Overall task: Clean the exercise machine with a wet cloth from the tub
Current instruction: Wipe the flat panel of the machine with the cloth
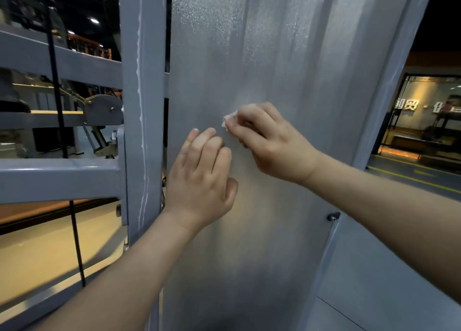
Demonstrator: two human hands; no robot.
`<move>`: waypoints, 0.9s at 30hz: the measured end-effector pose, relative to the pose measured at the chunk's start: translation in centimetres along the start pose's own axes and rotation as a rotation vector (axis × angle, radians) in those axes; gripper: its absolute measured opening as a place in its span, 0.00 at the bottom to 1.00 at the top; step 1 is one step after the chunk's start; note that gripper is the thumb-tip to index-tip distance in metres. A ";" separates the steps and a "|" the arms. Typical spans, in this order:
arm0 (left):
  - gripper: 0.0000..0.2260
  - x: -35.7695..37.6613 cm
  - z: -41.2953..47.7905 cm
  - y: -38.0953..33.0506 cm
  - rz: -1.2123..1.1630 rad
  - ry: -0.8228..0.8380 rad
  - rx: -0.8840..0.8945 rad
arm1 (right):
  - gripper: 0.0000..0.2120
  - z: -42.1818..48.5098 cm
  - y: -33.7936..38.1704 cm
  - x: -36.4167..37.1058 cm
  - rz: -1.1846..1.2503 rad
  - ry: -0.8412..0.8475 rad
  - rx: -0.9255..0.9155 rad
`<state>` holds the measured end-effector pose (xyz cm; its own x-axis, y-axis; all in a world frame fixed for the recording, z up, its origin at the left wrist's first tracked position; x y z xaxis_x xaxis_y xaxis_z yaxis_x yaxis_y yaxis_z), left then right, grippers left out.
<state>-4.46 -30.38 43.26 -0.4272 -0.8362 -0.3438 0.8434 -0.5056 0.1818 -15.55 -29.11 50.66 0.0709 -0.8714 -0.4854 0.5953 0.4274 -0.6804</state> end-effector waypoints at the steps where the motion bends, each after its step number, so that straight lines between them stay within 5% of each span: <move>1: 0.17 0.1 -0.2 0.1 0.000 -0.004 0.000 | 0.12 0.2 -0.3 -0.3 -0.048 0.027 -0.083; 7: 0.17 0.0 -0.3 0.1 0.016 -0.018 -0.009 | 0.13 2.1 -1.9 -1.2 0.028 -0.148 0.197; 12: 0.16 0.2 -0.2 0.3 0.021 -0.023 -0.008 | 0.13 1.1 -0.8 -0.3 -0.048 0.050 -0.115; 17: 0.17 0.1 -0.2 0.2 0.038 -0.024 -0.018 | 0.14 3.0 -3.3 -1.5 0.101 -0.212 0.311; 22: 0.17 0.3 -0.2 0.2 0.060 -0.010 -0.017 | 0.11 0.8 -0.5 0.4 -0.030 0.018 -0.027; 27: 0.16 0.3 -0.2 0.1 0.094 0.003 -0.005 | 0.12 -1.1 -4.9 -1.2 0.139 -0.153 0.407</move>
<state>-4.41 -30.66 42.96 -0.3455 -0.8791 -0.3282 0.8810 -0.4243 0.2091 -19.42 -29.89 54.05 0.2714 -0.8512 -0.4492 0.8356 0.4400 -0.3288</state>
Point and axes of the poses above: each hand's wrist, its own z-axis towards the middle knuckle, its own x-axis out of the palm, y = z × x, the point moved 6 cm from there along z, towards the middle knuckle, and after that the axes turned 12 degrees about y, right-handed, at the moved point
